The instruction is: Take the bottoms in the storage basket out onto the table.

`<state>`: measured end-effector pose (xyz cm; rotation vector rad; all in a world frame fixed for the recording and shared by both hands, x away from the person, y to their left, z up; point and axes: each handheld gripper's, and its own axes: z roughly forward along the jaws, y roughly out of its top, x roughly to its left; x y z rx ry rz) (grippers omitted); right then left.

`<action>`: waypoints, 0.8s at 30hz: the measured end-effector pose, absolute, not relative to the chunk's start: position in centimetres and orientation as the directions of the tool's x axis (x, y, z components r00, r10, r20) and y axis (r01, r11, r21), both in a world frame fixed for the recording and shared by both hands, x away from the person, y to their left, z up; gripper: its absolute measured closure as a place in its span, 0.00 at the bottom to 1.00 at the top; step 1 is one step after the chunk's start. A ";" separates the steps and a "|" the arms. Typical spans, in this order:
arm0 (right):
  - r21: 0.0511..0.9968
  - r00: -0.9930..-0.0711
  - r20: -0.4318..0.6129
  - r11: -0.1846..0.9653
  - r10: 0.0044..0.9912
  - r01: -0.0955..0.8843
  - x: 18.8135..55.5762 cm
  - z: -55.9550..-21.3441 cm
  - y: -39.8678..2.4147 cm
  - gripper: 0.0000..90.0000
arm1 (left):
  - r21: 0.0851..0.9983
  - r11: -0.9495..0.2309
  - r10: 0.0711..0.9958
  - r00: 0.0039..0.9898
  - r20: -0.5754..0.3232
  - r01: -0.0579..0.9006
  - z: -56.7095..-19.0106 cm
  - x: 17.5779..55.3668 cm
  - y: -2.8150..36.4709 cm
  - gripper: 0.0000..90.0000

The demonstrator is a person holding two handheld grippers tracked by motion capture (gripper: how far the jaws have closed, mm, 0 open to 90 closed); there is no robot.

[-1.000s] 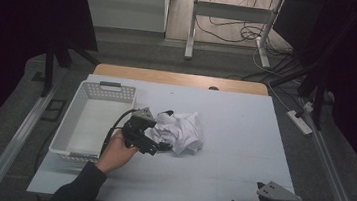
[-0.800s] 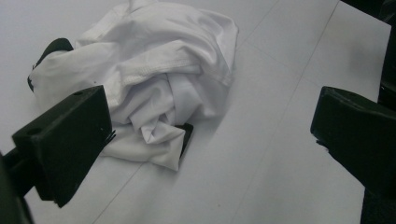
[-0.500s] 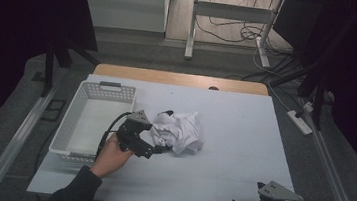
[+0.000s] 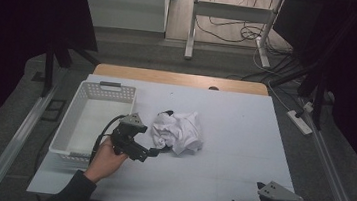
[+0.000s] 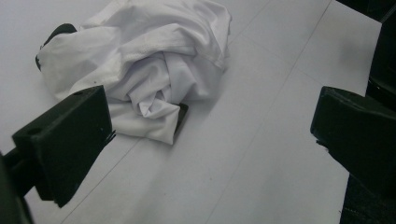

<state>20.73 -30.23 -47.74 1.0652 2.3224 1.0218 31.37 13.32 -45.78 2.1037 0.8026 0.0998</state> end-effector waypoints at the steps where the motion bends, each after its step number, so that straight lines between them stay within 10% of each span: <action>1: 0.749 -0.641 -0.048 0.452 0.766 0.484 20.7 -47.7 -30.2 0.00 | 0.750 -0.424 0.577 0.790 -0.208 0.507 -45.8 31.3 13.4 0.00; 24: 0.747 -0.636 -0.050 0.452 0.770 0.488 20.7 -47.8 -30.2 0.00 | 0.764 -0.391 0.598 0.773 -0.212 0.513 -45.9 28.7 15.6 0.00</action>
